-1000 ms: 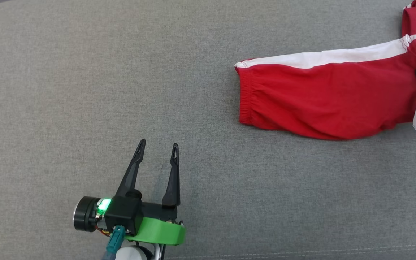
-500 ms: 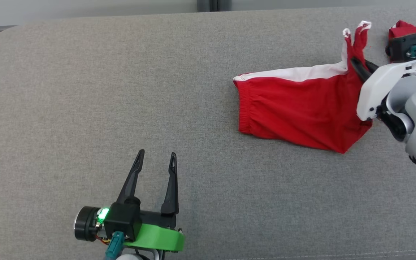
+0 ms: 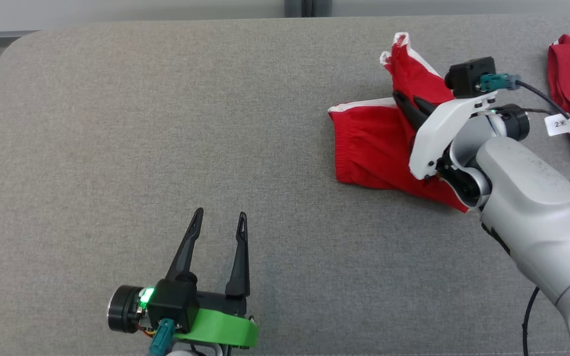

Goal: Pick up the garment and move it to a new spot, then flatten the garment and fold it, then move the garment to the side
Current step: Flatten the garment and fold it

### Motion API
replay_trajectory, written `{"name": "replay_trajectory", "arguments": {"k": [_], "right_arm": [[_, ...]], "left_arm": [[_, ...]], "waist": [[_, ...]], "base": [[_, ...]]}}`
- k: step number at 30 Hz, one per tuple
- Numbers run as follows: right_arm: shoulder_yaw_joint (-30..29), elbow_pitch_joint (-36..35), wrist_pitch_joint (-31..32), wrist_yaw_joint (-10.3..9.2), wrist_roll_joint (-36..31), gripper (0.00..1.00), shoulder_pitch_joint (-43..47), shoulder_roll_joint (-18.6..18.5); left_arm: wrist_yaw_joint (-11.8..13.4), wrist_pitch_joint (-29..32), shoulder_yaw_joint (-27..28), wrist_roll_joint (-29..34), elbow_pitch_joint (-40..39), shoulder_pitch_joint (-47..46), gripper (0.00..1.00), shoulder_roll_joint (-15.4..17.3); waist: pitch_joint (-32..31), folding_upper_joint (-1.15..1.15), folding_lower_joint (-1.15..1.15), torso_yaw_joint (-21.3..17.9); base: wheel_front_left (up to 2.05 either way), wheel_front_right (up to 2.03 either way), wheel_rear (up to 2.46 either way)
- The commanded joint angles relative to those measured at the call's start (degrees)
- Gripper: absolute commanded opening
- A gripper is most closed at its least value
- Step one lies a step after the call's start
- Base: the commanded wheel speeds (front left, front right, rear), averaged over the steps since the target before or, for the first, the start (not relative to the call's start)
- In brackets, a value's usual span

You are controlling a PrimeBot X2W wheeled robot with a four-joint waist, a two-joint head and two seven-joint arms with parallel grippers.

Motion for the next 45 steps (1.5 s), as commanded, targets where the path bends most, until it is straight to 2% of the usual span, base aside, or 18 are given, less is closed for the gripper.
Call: {"name": "replay_trajectory", "arguments": {"k": [1,12,13,14,15,19,22,25,32,39,40,41,42,43,45], "right_arm": [[-0.5,-0.3,0.2,-0.08,-0.8,0.0,0.9,0.8],[-2.9,0.2,2.3,-0.07,-4.6,0.0,3.0,8.2],[-3.1,0.4,2.4,-0.07,-4.6,0.13,3.2,8.7],[-3.5,0.6,2.9,-0.07,-4.5,0.71,3.4,9.2],[-3.8,0.4,3.0,-0.07,-4.1,1.0,3.7,9.7],[-5.4,-4.1,1.9,-0.07,-0.7,1.0,5.3,10.5],[-7.7,-10.1,-1.7,-0.09,1.7,1.0,7.1,7.3],[-10.2,-13.8,-6.3,-0.08,0.0,1.0,9.3,2.7],[-15.5,-14.7,-11.3,-0.04,-0.7,1.0,16.5,-3.5],[-15.4,-16.7,-12.7,-0.04,1.2,1.0,23.3,-6.0],[-15.1,-17.1,-12.7,-0.04,1.7,0.94,23.9,-6.2],[-14.8,-17.6,-12.6,-0.04,2.3,0.54,24.5,-6.4],[-14.5,-18.1,-12.5,-0.04,3.0,0.3,24.9,-6.6],[-13.9,-18.8,-12.1,-0.04,3.7,0.0,25.2,-6.6],[-13.0,-20.1,-11.6,-0.04,5.6,0.0,25.4,-6.4]], "left_arm": [[0.0,0.0,-0.1,-0.3,0.1,-0.3,1.0,0.1],[0.2,0.0,-1.3,-0.4,-0.6,-1.6,1.0,0.1],[0.2,0.0,-1.3,-0.4,-0.7,-1.5,1.0,0.1],[0.2,0.0,-1.4,-0.5,-0.7,-1.4,1.0,0.1],[0.3,0.0,-1.5,-0.6,-0.8,-1.4,1.0,0.1],[0.4,0.0,-1.7,-0.7,-0.8,-1.4,1.0,0.1],[0.5,0.0,-1.4,-0.7,-0.7,-1.0,1.0,0.1],[0.5,0.0,-0.7,-0.3,-0.9,-0.3,1.0,0.1],[-0.2,0.0,0.5,0.7,-0.6,0.9,1.0,0.1],[-1.0,0.0,2.3,2.0,-1.0,1.7,1.0,0.1],[-1.2,0.0,2.4,2.2,-1.0,1.8,1.0,0.1],[-1.2,0.0,2.6,2.4,-1.0,1.9,1.0,0.1],[-1.4,0.0,2.7,2.4,-1.1,2.0,1.0,0.1],[-1.6,0.0,2.8,2.5,-1.1,1.9,1.0,0.1],[-1.7,0.0,2.8,2.3,-1.1,1.9,1.0,0.1]], "waist": [[0.3,0.0,0.0,0.3],[1.1,0.0,0.0,2.0],[1.1,0.0,0.0,2.1],[1.1,0.0,0.0,2.1],[1.2,0.0,0.0,2.2],[1.1,0.0,0.0,2.0],[0.6,0.0,0.0,1.3],[-0.1,0.0,0.0,0.0],[-1.8,0.0,0.0,-2.6],[-2.5,0.0,0.0,-3.9],[-2.5,0.0,0.0,-3.9],[-2.5,0.0,0.0,-3.9],[-2.5,0.0,0.0,-3.9],[-2.5,0.0,0.0,-3.8],[-2.4,0.0,0.0,-3.4]], "base": [[0.0,0.0,0.0],[0.0,0.0,0.0],[0.0,0.0,0.0],[0.0,0.0,0.0],[0.0,0.0,0.0],[0.0,0.0,0.0],[0.0,0.0,0.0],[0.0,0.0,0.0],[0.0,0.0,0.0],[0.0,0.0,0.0],[0.0,0.0,0.0],[0.0,0.0,0.0],[0.0,0.0,0.0],[0.0,0.0,0.0],[0.0,0.0,0.0]]}}
